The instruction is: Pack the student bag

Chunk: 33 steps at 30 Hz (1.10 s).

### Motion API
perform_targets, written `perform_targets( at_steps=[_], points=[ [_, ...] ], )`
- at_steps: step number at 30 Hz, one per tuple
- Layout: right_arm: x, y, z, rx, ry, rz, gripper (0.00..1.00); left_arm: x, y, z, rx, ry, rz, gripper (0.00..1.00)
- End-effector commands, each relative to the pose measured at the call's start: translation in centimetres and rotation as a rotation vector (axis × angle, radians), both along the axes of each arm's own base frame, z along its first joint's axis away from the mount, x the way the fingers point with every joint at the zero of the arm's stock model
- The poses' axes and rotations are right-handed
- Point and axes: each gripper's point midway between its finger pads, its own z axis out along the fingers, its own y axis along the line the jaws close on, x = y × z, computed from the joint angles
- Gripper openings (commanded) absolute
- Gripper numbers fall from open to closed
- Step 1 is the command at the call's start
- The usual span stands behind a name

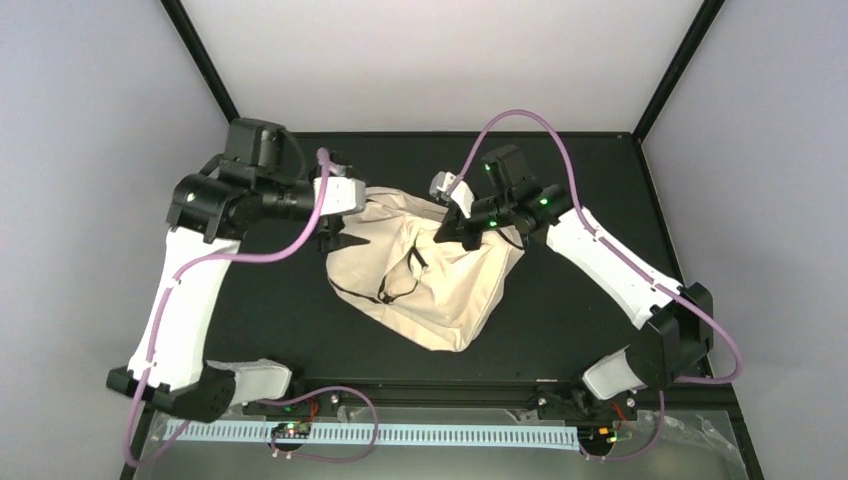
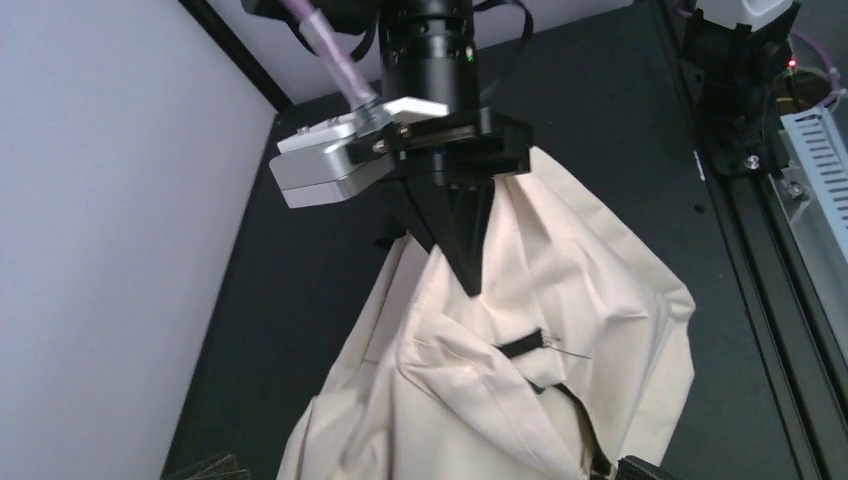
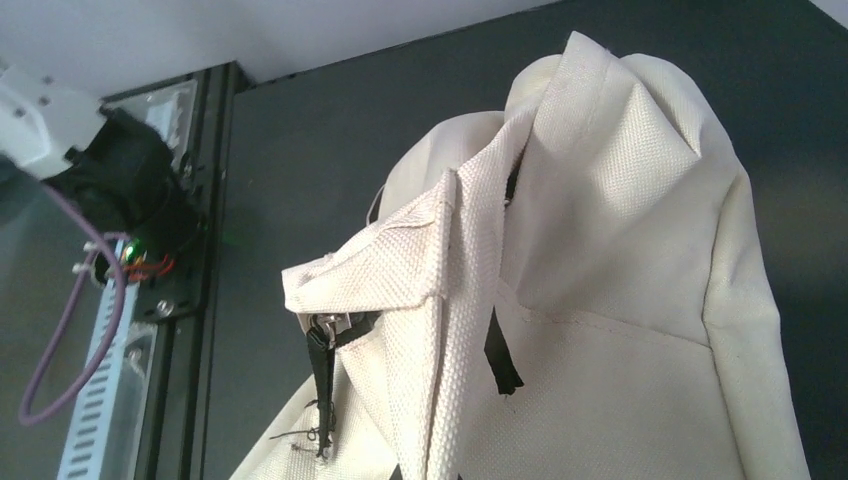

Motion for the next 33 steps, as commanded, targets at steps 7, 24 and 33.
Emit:
perform_targets(
  at_steps=[7, 24, 33],
  points=[
    [-3.8, 1.5, 7.7, 0.055, -0.383, 0.345, 0.01, 2.4, -5.5, -7.2, 0.179, 0.233, -0.194, 0.99],
    [-1.8, 1.6, 10.8, 0.095, -0.603, 0.414, 0.01, 0.7, -4.1, -11.5, 0.276, 0.363, -0.156, 0.21],
    [-2.6, 1.7, 10.8, 0.144, -0.593, 0.436, 0.01, 2.4, -5.1, -10.7, 0.16, 0.26, -0.094, 0.03]
  ],
)
